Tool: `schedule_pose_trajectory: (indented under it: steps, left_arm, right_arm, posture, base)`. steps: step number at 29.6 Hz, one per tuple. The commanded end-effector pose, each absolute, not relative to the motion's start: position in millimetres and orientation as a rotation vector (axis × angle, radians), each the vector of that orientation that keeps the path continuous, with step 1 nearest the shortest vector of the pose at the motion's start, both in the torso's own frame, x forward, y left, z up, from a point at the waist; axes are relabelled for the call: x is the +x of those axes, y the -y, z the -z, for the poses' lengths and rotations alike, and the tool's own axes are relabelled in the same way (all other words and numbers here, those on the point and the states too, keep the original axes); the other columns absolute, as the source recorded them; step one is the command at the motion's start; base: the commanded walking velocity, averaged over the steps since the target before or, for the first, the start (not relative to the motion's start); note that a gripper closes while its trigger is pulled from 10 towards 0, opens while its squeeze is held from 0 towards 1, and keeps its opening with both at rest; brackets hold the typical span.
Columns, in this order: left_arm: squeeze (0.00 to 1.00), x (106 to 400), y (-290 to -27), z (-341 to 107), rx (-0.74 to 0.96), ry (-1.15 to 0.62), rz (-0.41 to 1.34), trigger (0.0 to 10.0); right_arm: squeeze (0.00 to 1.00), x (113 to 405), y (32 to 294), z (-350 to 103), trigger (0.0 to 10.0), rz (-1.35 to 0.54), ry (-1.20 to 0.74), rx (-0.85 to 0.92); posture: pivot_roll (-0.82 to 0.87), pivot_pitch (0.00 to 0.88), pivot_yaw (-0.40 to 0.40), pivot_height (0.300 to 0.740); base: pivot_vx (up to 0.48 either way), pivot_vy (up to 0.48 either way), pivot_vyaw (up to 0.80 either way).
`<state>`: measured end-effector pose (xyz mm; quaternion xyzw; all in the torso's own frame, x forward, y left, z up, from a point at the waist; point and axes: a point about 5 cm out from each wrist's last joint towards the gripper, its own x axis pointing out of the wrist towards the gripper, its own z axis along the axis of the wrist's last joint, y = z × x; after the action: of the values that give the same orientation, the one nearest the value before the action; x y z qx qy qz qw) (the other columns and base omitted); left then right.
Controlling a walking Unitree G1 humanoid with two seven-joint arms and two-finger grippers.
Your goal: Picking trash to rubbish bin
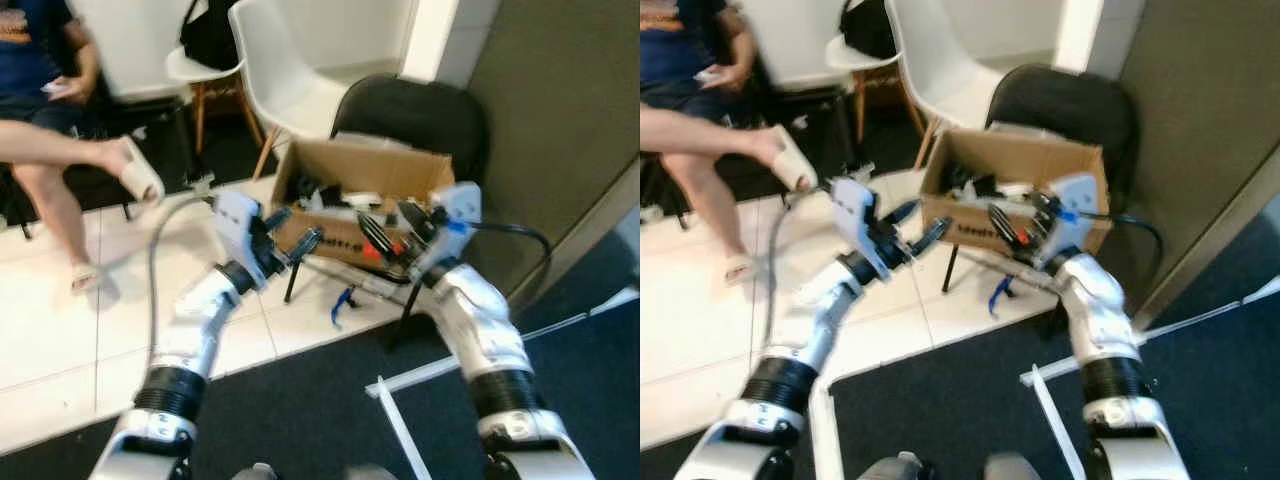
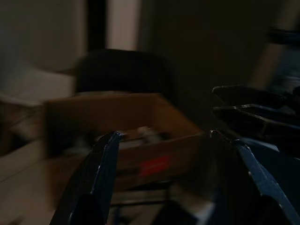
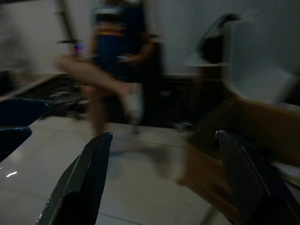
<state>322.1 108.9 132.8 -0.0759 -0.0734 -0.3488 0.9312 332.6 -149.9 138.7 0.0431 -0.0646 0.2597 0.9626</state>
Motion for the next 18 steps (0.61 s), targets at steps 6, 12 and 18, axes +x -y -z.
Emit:
schedule_pose_trajectory:
  steps: [6, 12, 18]
  left_arm:
    - [0.0, 320.8, -109.1, -128.9, -0.15, 0.132, 0.722, 10.0]
    - [0.0, 320.8, -110.1, -128.8, -0.151, 0.131, 0.72, 10.0]
    - [0.0, 320.8, -110.2, -128.7, -0.153, 0.131, 0.72, 10.0]
  right_arm:
    - [0.0, 332.5, 152.1, -136.7, 10.0, -0.516, 0.126, 0.087]
    - [0.0, 332.9, 152.0, -137.8, 10.0, -0.516, 0.131, 0.083]
    - [0.0, 332.9, 152.0, -138.1, 10.0, -0.515, 0.132, 0.083]
  posture:
    - [-0.1, 0.0, -0.02, 0.74]
    - [-0.09, 0.0, -0.023, 0.74]
    - [-0.09, 0.0, -0.025, 0.74]
  base:
    - [0.0, 0.0, 0.8]
    - [0.0, 0.0, 0.8]
    - [0.0, 0.0, 0.8]
